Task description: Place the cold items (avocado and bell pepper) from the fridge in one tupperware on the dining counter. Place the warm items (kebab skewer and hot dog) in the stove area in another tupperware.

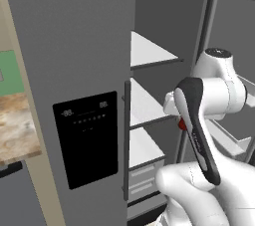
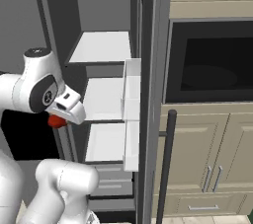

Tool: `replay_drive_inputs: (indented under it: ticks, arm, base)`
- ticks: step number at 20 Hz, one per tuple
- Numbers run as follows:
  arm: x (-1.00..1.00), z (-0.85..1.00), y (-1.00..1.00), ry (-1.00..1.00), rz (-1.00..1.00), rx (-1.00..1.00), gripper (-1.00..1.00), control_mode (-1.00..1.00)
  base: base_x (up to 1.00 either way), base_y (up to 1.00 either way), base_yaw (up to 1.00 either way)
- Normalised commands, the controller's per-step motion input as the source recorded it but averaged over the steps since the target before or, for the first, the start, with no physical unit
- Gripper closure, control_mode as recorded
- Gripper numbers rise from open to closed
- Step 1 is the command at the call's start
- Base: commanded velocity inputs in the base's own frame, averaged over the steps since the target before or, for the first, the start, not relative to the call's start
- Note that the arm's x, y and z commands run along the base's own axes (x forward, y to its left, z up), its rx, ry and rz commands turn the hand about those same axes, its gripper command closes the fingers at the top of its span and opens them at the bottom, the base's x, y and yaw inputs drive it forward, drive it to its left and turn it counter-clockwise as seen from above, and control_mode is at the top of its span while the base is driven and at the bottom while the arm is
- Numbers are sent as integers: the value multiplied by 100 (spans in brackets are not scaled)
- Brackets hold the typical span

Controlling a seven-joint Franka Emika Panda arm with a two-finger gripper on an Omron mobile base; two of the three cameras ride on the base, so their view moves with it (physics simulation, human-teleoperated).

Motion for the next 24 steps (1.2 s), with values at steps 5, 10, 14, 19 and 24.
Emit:
replay_drive_inputs:
  ticks: [5, 10, 14, 19, 24]
  arm:
    - [-1, 2, 0, 7, 0, -1, 100, -100]
    - [0, 0, 0, 0, 0, 0, 100, -100]
    - [-3, 0, 0, 0, 0, 0, 100, 100]
    - [0, 0, 0, 0, 0, 0, 100, 100]
    - [0, 0, 0, 0, 0, 0, 100, 100]
  base:
    - [0, 0, 0]
    - [0, 0, 0]
    - [-6, 0, 0]
    - [-73, 0, -1]
    - [-98, 0, -6]
